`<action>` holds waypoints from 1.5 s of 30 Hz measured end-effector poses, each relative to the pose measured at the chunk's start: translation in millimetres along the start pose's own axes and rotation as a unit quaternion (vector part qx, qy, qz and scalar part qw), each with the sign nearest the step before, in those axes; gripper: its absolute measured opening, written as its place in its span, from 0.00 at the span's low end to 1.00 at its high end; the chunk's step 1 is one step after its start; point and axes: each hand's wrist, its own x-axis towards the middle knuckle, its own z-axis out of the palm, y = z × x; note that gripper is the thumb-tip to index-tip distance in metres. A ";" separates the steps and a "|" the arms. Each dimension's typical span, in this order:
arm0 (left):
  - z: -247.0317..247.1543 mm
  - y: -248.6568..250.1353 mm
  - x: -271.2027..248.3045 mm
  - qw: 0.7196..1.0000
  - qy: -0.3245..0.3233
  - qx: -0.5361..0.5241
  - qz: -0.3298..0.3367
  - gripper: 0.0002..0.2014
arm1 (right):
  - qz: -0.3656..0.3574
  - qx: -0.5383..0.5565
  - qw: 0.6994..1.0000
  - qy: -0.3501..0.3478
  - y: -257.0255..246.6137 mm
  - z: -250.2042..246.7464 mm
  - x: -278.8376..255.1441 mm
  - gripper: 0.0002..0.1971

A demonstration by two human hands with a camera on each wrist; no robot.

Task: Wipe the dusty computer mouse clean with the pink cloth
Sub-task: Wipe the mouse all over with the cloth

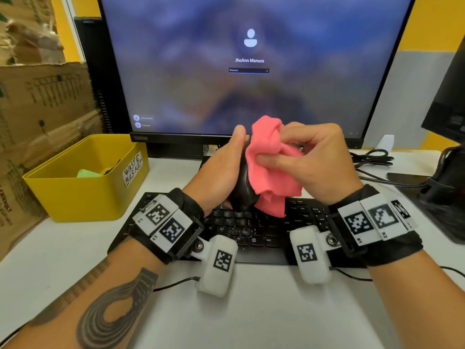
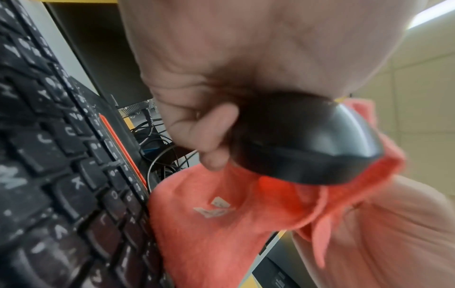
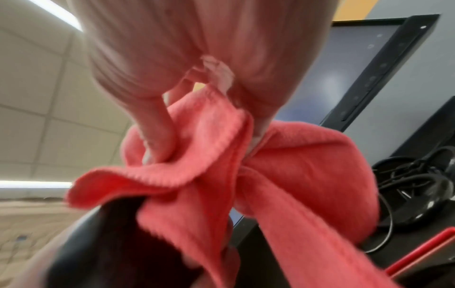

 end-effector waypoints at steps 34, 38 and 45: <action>-13.7 -23.7 6.3 0.984 -0.006 0.133 0.119 0.31 | 0.055 0.014 0.998 0.023 1.3 -13.1 5.1 0.10; -12.7 -22.0 4.0 0.975 0.005 0.154 0.158 0.28 | -0.003 -0.083 0.996 -0.033 2.2 0.5 -1.0 0.11; -10.6 -18.3 1.0 0.978 -0.025 0.127 0.165 0.28 | 0.031 -0.045 0.996 0.074 8.0 -13.1 5.9 0.15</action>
